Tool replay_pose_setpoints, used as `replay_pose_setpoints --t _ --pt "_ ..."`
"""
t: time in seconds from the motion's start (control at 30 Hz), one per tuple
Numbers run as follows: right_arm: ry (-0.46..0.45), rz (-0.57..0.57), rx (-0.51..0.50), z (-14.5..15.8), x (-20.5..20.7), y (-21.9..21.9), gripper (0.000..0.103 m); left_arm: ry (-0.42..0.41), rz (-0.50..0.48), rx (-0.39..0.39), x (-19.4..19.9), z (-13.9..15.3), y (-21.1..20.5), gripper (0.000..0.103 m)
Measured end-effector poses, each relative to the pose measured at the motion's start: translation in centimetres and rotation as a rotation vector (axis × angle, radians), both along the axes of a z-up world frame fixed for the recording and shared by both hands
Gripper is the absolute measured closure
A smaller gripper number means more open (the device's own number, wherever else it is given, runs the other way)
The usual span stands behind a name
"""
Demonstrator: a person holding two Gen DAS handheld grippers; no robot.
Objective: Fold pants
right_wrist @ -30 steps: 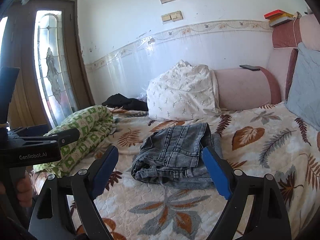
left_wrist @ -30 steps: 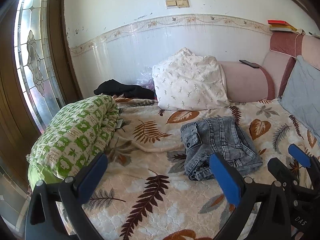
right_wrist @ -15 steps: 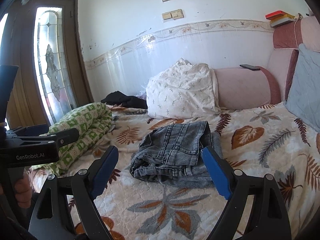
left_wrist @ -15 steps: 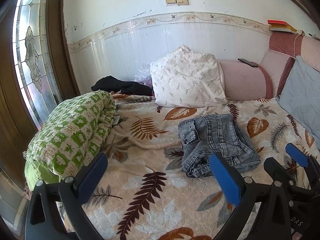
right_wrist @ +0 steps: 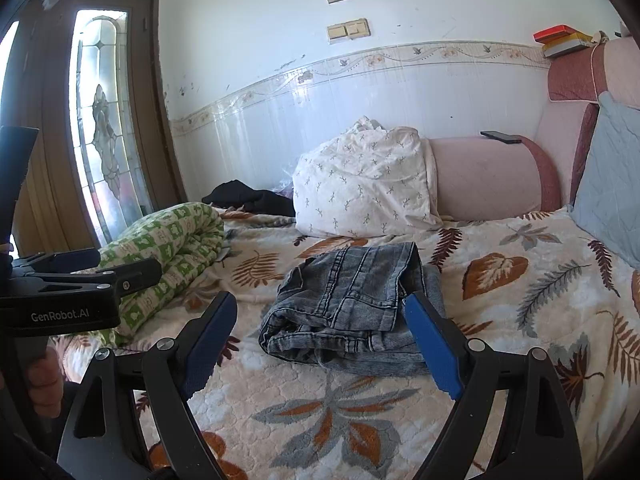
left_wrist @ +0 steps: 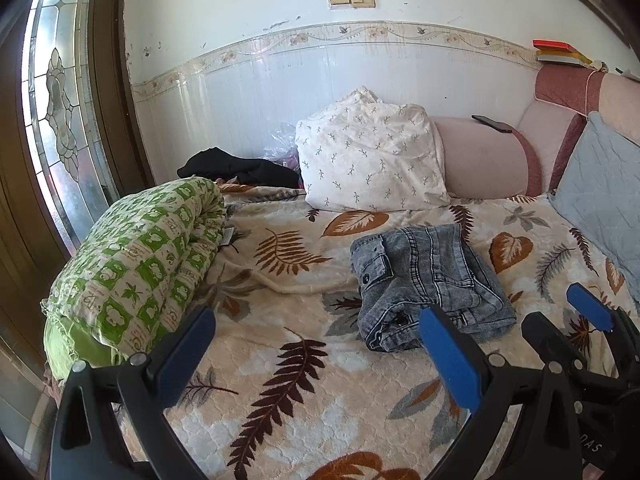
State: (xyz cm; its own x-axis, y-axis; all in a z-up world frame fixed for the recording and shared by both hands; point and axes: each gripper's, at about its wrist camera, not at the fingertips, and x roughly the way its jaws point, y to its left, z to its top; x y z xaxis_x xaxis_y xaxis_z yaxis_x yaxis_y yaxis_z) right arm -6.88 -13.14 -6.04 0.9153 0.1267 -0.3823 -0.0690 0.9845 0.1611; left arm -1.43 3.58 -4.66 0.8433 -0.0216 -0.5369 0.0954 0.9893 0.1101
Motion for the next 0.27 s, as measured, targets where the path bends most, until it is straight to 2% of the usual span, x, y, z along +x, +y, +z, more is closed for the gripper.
replay_pose_setpoints --t 0.27 --pt "0.002 -0.001 -0.003 0.01 0.02 -0.05 0.016 0.012 -0.020 -0.023 0.05 -0.28 -0.06 0.000"
